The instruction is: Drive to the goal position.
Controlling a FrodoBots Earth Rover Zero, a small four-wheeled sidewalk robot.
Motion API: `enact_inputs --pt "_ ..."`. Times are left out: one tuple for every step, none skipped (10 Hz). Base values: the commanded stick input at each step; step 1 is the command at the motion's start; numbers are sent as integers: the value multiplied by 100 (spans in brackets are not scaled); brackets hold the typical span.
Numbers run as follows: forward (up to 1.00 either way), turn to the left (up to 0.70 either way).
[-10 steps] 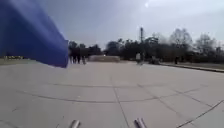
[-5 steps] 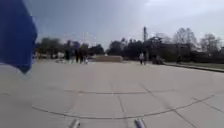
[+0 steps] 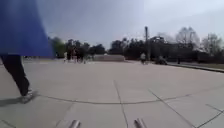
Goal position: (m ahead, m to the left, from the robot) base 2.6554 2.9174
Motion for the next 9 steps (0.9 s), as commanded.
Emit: enact_inputs --pt "85 1" --pt "85 1" --pt "85 1" --pt "85 1" --pt "85 1" --pt "85 1" --pt "85 1" --pt "85 1" --pt "85 1"
